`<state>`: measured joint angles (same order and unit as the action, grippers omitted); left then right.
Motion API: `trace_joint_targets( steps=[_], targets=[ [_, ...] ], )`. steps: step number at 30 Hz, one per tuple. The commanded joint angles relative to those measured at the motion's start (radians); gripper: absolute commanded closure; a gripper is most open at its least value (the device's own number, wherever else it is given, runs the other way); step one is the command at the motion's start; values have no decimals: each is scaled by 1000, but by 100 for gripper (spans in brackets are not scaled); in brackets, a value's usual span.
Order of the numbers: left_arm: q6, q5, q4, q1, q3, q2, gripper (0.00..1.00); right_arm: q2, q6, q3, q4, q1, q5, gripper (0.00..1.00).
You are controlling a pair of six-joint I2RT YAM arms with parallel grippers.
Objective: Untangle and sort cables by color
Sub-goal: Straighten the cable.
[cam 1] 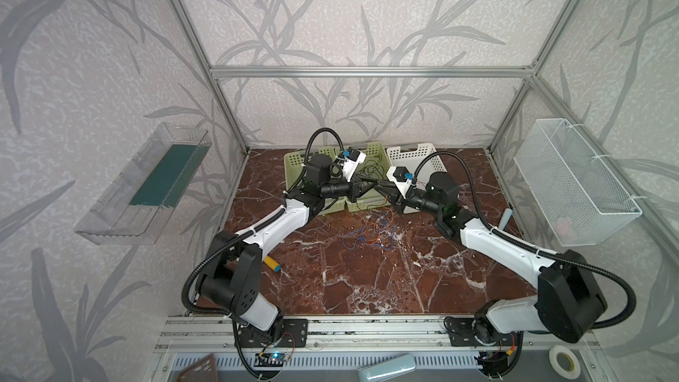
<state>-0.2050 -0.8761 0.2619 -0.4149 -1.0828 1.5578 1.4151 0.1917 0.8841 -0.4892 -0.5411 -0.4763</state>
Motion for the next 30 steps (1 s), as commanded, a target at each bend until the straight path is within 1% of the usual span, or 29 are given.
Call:
trace_joint_targets(
  steps=[1,3,5,9,15,18,23,28,30],
  targets=[
    [66,11,-44,-3,-22,-48,100,11,-10,4,-41,5,80,78],
    [72,13,-42,-4,-19,-54,100,6,-9,-2,-38,6,85,76],
    [75,9,-44,-3,-16,-56,100,-7,-21,-23,-48,7,107,76],
    [80,0,-41,-4,-17,-53,100,-12,-59,-42,-61,31,50,77],
    [83,-14,-42,-8,-23,-48,100,-1,-90,-33,-53,45,24,79],
    [102,-15,-65,-12,-26,-45,100,6,-108,-34,-82,51,-19,80],
    [147,-23,-115,-17,-40,-44,100,27,-159,-24,-112,69,-126,81],
    [163,-28,-118,-17,-43,-50,100,48,-166,-2,-78,77,-168,81],
    [168,-29,-122,-18,-45,-50,100,47,-172,-4,-80,84,-187,80]
  ],
)
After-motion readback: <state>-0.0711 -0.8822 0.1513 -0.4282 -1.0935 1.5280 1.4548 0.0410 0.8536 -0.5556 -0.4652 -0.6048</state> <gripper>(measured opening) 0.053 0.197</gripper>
